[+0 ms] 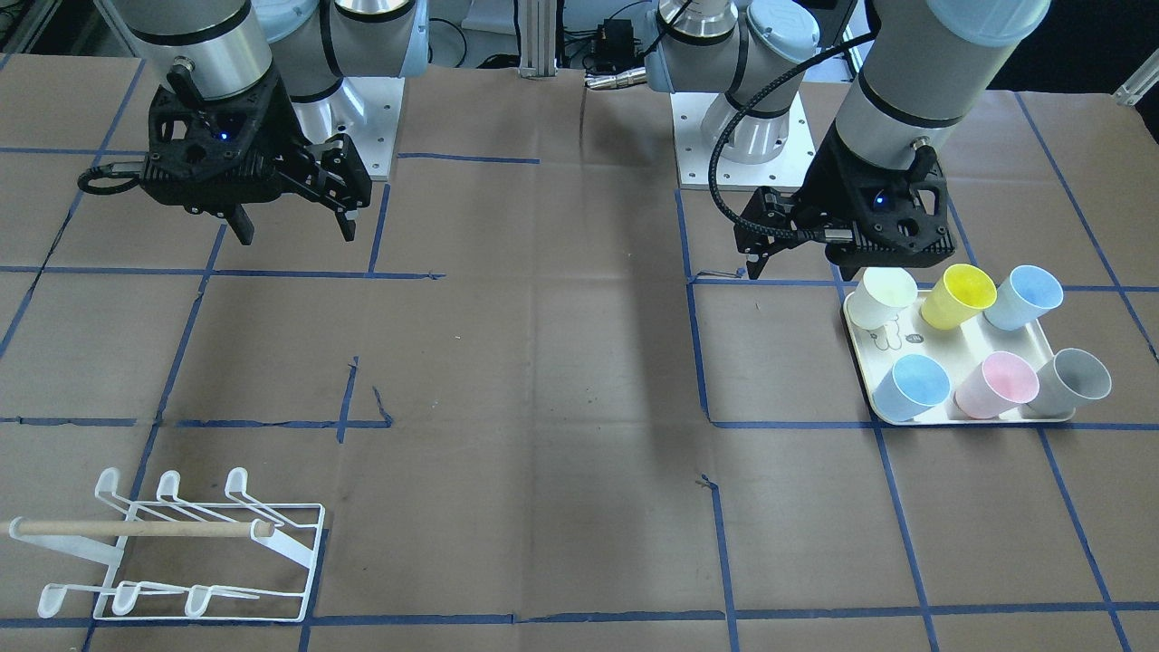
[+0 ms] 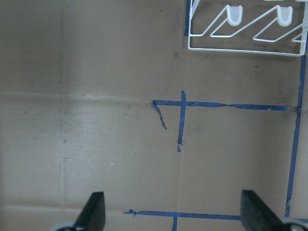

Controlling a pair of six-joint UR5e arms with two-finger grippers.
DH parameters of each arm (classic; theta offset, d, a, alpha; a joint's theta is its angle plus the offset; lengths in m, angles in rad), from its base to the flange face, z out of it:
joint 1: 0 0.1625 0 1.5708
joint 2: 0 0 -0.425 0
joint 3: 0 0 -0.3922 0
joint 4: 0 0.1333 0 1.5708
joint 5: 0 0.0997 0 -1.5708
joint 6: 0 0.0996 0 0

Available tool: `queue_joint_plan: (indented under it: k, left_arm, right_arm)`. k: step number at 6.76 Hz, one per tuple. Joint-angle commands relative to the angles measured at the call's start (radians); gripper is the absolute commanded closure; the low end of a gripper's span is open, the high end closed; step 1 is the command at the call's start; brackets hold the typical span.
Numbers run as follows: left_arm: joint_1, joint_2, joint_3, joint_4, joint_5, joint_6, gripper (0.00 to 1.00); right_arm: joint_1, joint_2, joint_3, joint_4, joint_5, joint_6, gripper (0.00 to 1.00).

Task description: Transfer IKEA cup to right arm and place on rack

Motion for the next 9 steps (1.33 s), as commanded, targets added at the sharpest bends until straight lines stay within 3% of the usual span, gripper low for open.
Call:
queue_joint_plan:
  k: [1,2,4,6,9]
  left_arm:
    - [0.003,0.0,-0.003,0.008,0.001,0.002,0.0]
    - [0.05,0.002,-0.006,0.012,0.003,0.073,0.0]
    - [0.274,-0.001,-0.012,0.008,-0.008,0.257,0.0]
    - [0.366,-0.001,-0.057,0.037,-0.002,0.4,0.0]
    - [0.445,-0.054,-0.216,0.289,-0.008,0.491,0.01]
  right_arm:
    - [0.0,0.0,0.0,-0.002,-0.02,0.0,0.0]
    - [0.0,0.0,0.0,-0.002,-0.02,0.0,0.0]
    - [0.0,0.0,-0.003,-0.003,-0.02,0.001,0.0]
    - [0.001,0.001,-0.005,-0.012,-0.019,0.001,0.0]
    - [0.003,0.001,0.004,-0.02,-0.008,0.007,0.0]
